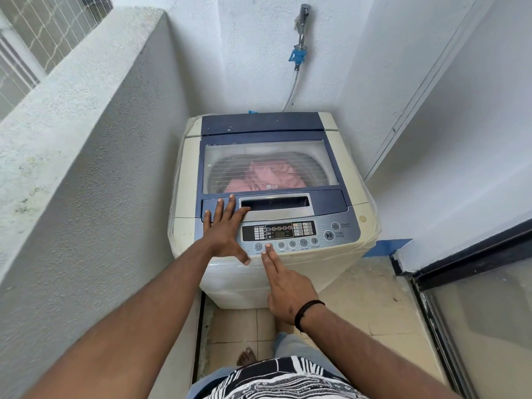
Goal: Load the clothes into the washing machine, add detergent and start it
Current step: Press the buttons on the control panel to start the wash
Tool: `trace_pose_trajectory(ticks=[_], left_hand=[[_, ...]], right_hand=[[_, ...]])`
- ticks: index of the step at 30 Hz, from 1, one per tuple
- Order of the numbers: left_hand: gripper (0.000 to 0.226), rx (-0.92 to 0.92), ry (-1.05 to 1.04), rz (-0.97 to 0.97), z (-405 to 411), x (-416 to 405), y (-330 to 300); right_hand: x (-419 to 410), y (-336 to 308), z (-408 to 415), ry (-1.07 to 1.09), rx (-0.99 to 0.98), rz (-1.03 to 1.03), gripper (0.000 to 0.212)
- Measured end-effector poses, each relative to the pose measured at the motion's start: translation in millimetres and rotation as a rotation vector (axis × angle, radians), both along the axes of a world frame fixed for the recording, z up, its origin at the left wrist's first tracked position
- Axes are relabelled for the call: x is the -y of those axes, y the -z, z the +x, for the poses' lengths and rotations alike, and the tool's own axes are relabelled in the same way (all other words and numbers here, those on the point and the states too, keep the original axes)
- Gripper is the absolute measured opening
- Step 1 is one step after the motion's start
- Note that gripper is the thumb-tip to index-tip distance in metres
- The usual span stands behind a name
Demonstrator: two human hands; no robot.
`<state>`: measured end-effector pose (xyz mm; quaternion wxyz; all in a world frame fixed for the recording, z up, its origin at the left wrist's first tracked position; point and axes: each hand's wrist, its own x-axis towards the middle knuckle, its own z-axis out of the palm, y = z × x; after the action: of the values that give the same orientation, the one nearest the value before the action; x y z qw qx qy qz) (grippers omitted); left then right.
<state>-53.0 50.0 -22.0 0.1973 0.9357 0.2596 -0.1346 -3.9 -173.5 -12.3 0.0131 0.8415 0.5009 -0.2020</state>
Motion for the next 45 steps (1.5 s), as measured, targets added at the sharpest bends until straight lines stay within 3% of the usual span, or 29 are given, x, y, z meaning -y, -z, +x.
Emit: trace_pose_trajectory(ticks=[5,37,45], left_hand=[[0.141,-0.01,-0.004,-0.005,1,1,-2],[0.139,0.042,0.007,-0.06,-5,-2,6],[0.139,0.056,0.007,-0.069,-5,-3,7]], right_hand=[[-8,-14,8,0.0,-0.049,-0.031,0.081],[17,7,6,-0.012,-0.142,0.012,0.096],[30,8,24,0.058,-0.091,0.16,0.091]])
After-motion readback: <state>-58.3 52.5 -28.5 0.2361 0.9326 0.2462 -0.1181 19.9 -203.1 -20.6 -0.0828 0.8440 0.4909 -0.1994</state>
